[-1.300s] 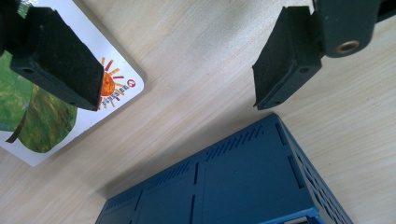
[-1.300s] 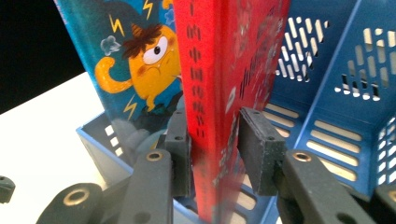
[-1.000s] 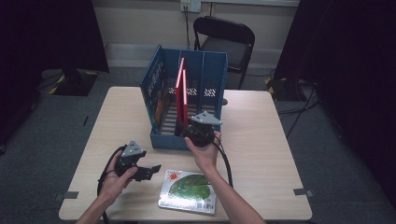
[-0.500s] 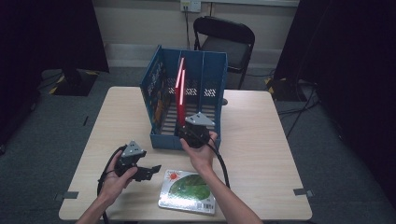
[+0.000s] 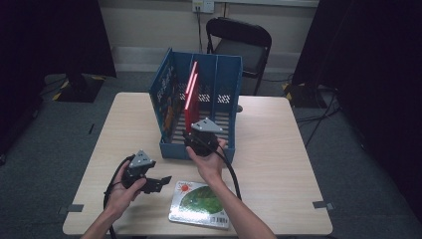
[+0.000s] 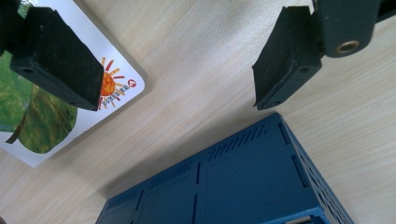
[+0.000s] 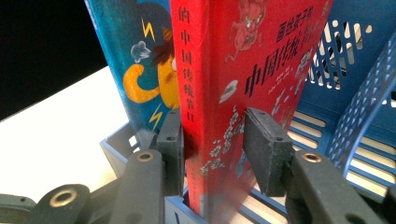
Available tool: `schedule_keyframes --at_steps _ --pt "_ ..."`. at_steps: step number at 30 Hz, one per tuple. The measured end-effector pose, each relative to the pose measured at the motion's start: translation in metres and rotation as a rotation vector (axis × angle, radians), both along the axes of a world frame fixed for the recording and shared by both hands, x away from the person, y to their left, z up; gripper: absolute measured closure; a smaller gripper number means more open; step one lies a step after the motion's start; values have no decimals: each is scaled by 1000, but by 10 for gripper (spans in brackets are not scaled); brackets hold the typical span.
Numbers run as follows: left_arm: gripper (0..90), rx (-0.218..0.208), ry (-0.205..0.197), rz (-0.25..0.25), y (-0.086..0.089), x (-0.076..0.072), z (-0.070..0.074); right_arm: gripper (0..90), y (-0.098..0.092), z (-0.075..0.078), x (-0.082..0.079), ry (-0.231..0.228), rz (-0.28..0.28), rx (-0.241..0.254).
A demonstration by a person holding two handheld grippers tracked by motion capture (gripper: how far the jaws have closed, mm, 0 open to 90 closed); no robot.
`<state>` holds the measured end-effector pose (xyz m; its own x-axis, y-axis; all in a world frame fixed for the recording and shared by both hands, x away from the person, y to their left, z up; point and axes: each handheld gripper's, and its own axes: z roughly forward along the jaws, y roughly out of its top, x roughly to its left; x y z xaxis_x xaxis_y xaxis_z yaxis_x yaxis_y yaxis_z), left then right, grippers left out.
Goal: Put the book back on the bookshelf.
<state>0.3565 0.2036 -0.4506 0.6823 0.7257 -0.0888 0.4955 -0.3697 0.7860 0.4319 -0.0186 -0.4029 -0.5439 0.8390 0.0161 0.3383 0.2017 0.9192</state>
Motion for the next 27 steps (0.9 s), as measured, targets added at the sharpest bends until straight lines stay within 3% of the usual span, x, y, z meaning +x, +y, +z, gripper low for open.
schedule_keyframes --at_steps 2,5,8,12,15,19,27 --pt "160 0 1 6 0 1 -1 596 -1 -1 -1 -5 11 -1" --pt "160 3 -1 6 1 0 -1 499 -2 5 0 -16 8 36" --pt "160 1 1 8 0 0 -1 435 1 15 7 -15 2 26" --pt "160 1 -1 6 0 0 -1 390 7 18 17 4 -17 9" --pt "160 4 0 7 0 -1 -1 450 10 14 22 10 -44 -13" --pt "160 -4 -2 14 2 -1 -1 513 5 13 18 -19 -61 -10" --pt "160 2 -4 8 0 -1 -1 571 -18 14 14 -15 -107 -12"
